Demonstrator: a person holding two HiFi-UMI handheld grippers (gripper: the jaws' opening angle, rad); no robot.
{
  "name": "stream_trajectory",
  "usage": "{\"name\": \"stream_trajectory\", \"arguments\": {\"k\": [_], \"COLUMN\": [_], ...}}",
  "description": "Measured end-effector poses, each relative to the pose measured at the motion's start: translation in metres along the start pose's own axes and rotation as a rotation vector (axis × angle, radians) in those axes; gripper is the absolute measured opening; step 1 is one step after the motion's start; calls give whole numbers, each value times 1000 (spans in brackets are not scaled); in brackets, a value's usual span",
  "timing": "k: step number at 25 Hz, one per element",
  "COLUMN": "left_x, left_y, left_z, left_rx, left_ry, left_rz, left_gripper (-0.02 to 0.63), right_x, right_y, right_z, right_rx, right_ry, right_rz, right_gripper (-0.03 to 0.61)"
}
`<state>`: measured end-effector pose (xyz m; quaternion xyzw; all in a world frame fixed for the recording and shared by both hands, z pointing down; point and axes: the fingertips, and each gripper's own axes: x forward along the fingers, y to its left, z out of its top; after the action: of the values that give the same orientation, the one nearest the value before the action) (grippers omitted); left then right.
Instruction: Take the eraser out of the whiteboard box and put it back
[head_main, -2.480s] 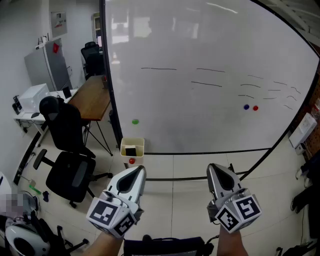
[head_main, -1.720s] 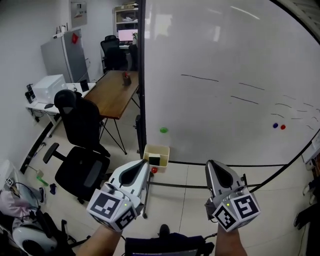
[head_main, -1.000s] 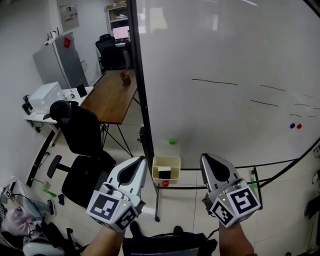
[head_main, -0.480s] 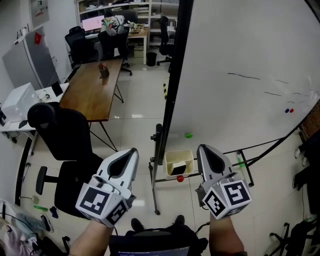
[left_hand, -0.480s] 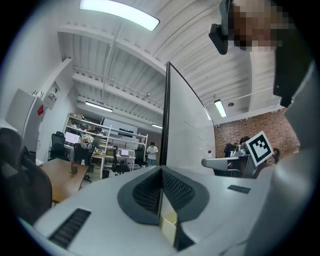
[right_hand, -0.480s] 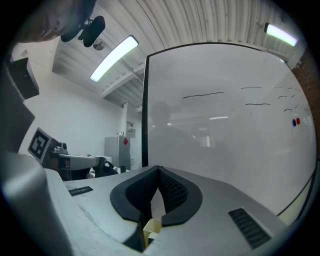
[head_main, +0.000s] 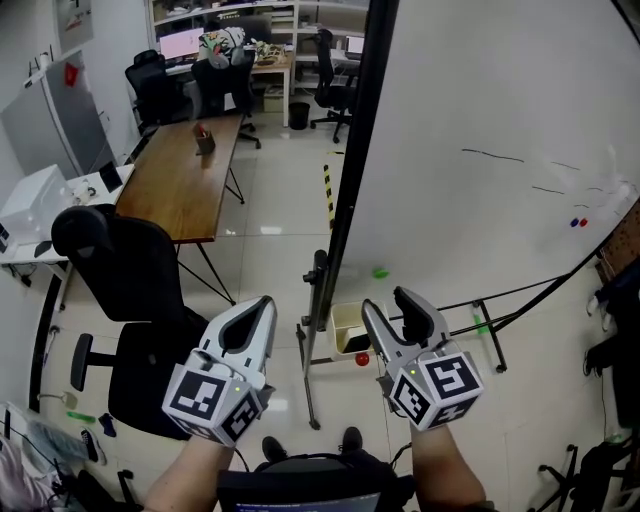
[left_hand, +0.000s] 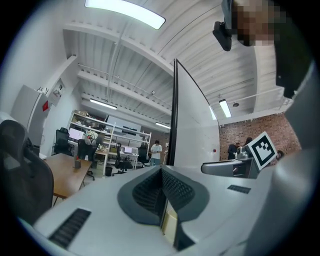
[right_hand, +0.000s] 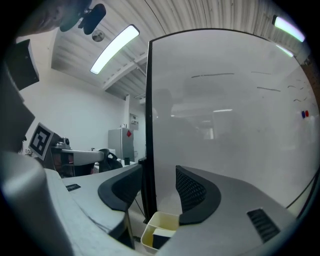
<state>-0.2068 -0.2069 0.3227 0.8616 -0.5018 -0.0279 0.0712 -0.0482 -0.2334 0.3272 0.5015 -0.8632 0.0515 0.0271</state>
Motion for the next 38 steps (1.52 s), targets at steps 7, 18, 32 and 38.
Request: {"name": "stream_trajectory", "arguments": {"k": [7, 18, 32, 38], "left_x": [17, 29, 28, 33], "left_y": [13, 21, 23, 11], "left_z": [-58, -147, -160, -120], "left_rx": [-40, -99, -117, -90], "left_ry": [87, 208, 226, 170], "left_rz": [47, 68, 65, 37], "left_gripper": [35, 35, 35, 35], "right_x": [18, 31, 36, 28], "right_y": [-21, -22, -21, -22], "right_z": [-87, -187, -201, -142], "right_rx": [15, 57, 74, 53], "right_ry": [161, 332, 351, 253], "right_rz": [-49, -60, -85, -66], "right_gripper": [278, 310, 281, 278]}}
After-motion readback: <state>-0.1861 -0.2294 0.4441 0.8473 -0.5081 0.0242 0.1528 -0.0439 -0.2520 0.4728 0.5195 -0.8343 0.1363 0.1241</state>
